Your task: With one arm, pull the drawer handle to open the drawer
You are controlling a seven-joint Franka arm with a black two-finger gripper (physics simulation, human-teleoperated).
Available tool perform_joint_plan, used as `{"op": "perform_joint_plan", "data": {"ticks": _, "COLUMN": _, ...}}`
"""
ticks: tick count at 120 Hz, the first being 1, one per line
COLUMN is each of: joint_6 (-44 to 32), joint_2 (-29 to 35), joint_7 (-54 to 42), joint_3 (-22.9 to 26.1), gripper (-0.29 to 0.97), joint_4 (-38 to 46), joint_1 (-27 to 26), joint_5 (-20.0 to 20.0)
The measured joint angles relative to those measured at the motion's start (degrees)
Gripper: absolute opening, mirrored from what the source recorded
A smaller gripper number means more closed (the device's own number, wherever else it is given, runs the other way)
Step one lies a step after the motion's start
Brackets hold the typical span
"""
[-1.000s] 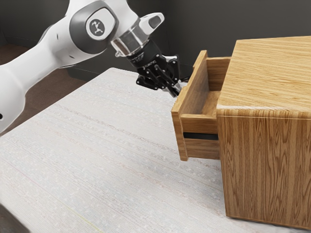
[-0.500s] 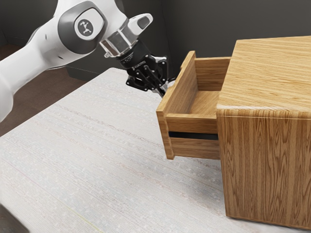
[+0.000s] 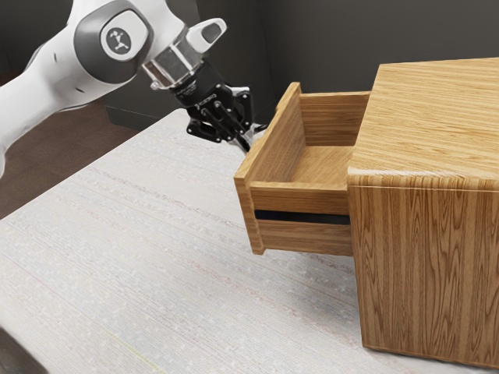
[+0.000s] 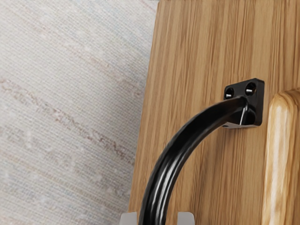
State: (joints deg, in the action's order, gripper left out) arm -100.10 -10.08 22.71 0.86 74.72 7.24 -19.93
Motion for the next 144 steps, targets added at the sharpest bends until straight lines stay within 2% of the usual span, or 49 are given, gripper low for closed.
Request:
{"op": "perform_joint_plan", "data": {"ticks": 74, "joint_6": 0.22, "joint_2": 2.96, "joint_7": -0.16, "joint_3": -0.3, "gripper": -0.11, "joint_4": 3.09, "joint_1": 2.82, "joint_5": 0.11}}
{"op": "perform_joint_plan", "data": {"ticks": 144, "joint_6": 1.0, "joint_2": 3.15, "joint_7": -0.57, "joint_3": 0.56, "gripper": -0.09, "joint_4": 3.62, "joint_1": 5.79, "joint_5": 0.42}}
